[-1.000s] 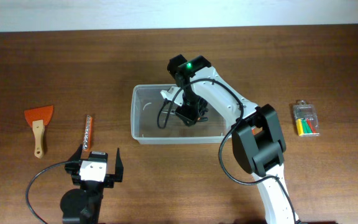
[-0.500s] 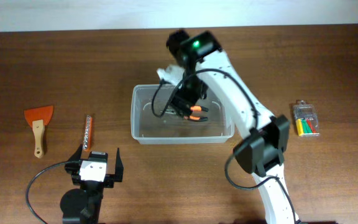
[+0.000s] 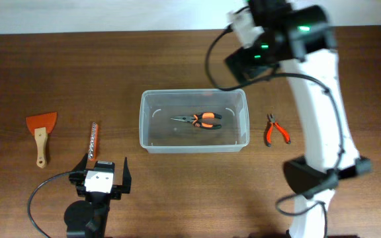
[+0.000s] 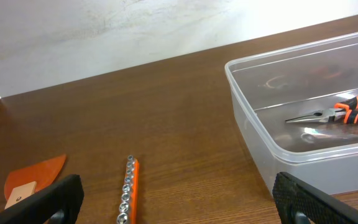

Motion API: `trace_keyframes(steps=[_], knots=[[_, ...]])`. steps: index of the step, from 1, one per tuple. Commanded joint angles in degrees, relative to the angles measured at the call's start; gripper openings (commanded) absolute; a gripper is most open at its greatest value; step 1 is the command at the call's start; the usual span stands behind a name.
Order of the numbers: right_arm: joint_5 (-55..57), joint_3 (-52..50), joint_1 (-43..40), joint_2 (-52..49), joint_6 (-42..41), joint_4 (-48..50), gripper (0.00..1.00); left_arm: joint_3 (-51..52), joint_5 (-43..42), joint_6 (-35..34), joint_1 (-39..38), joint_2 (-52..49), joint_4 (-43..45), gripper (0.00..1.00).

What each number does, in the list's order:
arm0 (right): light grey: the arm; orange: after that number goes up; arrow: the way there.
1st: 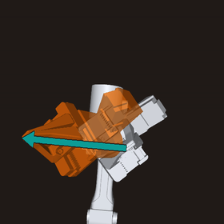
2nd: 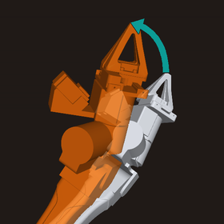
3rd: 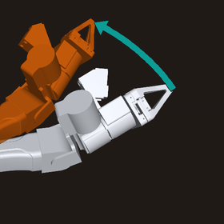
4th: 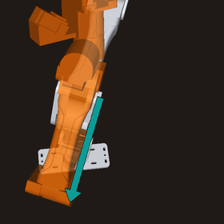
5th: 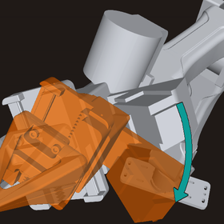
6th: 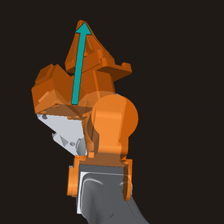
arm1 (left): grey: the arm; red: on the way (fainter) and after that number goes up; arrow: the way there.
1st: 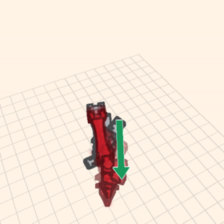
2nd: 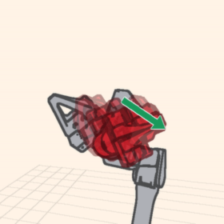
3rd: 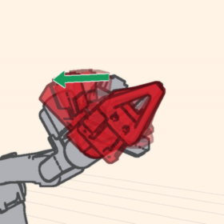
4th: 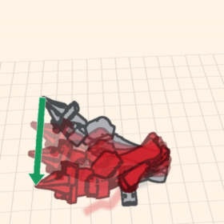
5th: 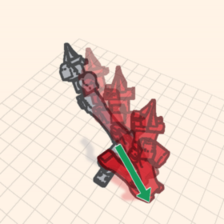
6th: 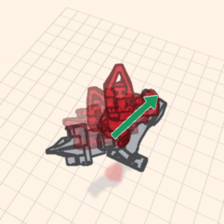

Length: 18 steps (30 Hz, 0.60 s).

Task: Pack container
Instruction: 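Lower the pliers into the container and open the right gripper, then raise the right gripper and move it toward the red-handled cutters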

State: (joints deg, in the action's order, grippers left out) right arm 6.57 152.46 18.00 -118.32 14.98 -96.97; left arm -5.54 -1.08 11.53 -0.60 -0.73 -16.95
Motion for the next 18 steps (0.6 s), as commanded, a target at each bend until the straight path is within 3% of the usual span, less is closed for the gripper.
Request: trace_keyframes(steps=[1,8,18], knots=[[1.62,-5.14,-3.02,7.15,-2.23,-0.37,0.99,0.31,-0.59,-0.28,0.28,0.44,0.04,0.99],[1.18,-26.03,-10.58,16.76,-0.24,-0.37,0.99,0.31,-0.59,-0.28,0.28,0.44,0.04,0.99],[-6.88,-40.22,-18.75,16.70,10.05,3.58,0.99,0.31,-0.59,-0.28,0.28,0.44,0.04,0.99]])
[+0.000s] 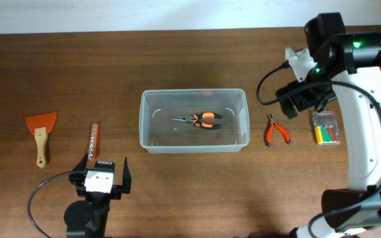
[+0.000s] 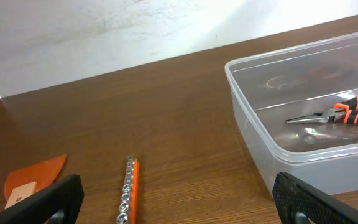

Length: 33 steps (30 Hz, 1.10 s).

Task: Pack container
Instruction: 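Raise the right gripper and move it toward the red-handled cutters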

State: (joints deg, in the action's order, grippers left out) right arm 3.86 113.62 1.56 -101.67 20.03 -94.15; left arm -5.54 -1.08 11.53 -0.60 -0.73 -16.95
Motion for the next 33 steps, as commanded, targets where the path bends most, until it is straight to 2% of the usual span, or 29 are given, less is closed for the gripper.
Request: trace_keyframes(steps=[1,4,15,23,33], knots=[[-5.57,-1.97,-3.41,0.04,6.45,1.46,0.99,0.31,-0.59,-0.28,0.28,0.44,0.04,0.99],[-9.49,-2.47,-6.78,0.04,10.10,3.06,0.99,0.31,-0.59,-0.28,0.28,0.44,0.04,0.99],[-11.80,-2.47,-16.37,0.04,9.97,6.91,0.99,0.31,-0.59,-0.28,0.28,0.44,0.04,0.99],[-11.82,-4.83,-19.98,-0.07,9.99,11.63,0.99,0.31,-0.59,-0.28,0.28,0.44,0.04,0.99],[-12.50,-14.19,-20.28,-0.07,9.99,16.44,0.99,0.31,-0.59,-0.28,0.28,0.44,0.04,0.99]])
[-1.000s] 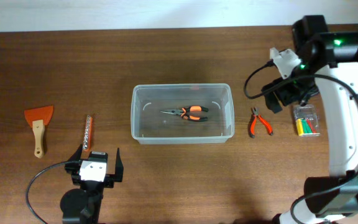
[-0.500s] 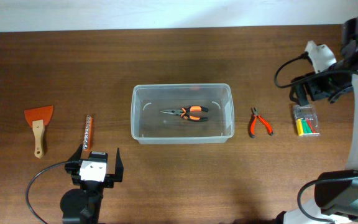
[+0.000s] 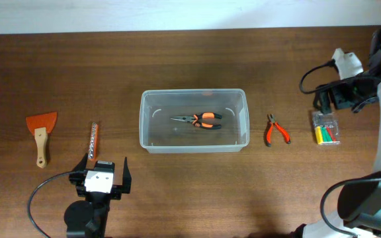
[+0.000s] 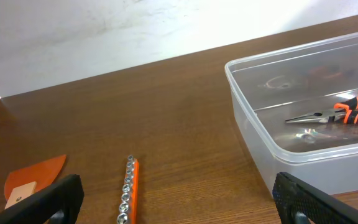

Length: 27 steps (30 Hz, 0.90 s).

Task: Pack container
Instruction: 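Raise the right gripper and move it toward the red-handled cutters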

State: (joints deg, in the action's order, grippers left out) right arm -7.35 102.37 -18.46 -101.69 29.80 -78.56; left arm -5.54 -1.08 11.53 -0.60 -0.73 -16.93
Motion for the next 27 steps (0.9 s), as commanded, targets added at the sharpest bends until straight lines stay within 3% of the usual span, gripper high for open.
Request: trace_keyframes(steps=[1,27], knots=[[-1.29,-3.80,-0.26,-0.04,0.22,1.38,0.99,0.31,-0.59,-0.28,0.28,0.44,0.02,0.99],[-2.08,-9.25,-0.26,-0.07,2.43,7.08,0.99,0.31,-0.59,-0.28,0.28,0.44,0.02,0.99]])
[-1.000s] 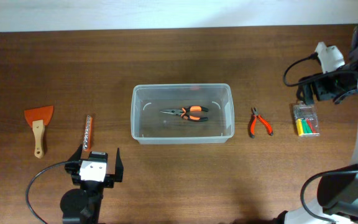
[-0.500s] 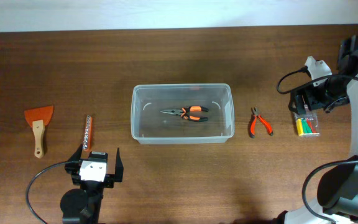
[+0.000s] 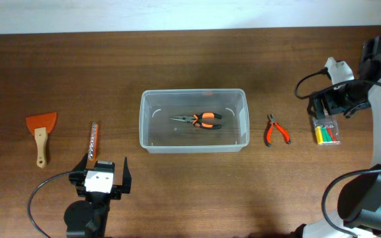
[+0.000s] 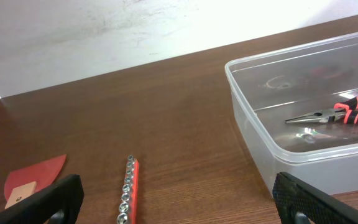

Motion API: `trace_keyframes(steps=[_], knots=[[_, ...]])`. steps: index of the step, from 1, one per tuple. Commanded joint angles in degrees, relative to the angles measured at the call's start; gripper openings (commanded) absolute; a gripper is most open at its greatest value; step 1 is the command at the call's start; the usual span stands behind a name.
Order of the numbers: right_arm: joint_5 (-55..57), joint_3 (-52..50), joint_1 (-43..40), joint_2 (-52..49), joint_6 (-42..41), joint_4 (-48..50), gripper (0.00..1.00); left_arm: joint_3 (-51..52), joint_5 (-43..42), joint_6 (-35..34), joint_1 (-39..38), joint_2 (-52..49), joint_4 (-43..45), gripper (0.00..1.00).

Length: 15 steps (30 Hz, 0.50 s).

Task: Pack container
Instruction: 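Raise the right gripper and move it toward the red-handled cutters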

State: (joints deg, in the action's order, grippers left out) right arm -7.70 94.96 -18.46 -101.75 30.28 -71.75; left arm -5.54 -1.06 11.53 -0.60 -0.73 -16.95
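Note:
A clear plastic container stands mid-table with orange-and-black long-nose pliers lying inside. Small red cutters lie to its right. Further right is a little clear box of green, yellow and red pieces. My right gripper hovers at that box's far end, its dark fingers looking spread. My left gripper rests open near the front edge, empty. In the left wrist view the left gripper frames a socket rail, with the container and pliers to the right.
An orange scraper with a wooden handle lies at the far left, with the socket rail beside it. The scraper shows at the left of the left wrist view. A pale wall borders the table's far edge.
My right gripper has shifted a little left and nearer, from the table's right edge to the far end of the small clear box. The left arm and all objects are unchanged.
My right arm was first over the container's back right corner, with the long-nose pliers lying inside. It then stood between the red cutters and the small box, then out at the right edge. Now it is at the box's far end. The left gripper stayed open and still.

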Motion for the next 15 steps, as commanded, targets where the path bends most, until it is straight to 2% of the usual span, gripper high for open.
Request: trace_keyframes(steps=[1,15], knots=[[-3.10,-2.97,-0.26,0.00,3.30,0.42,0.99,0.31,-0.61,-0.28,0.28,0.44,0.04,0.99],[-4.00,-5.95,4.42,-1.25,5.77,2.84,0.99,0.31,-0.61,-0.28,0.28,0.44,0.04,0.99]])
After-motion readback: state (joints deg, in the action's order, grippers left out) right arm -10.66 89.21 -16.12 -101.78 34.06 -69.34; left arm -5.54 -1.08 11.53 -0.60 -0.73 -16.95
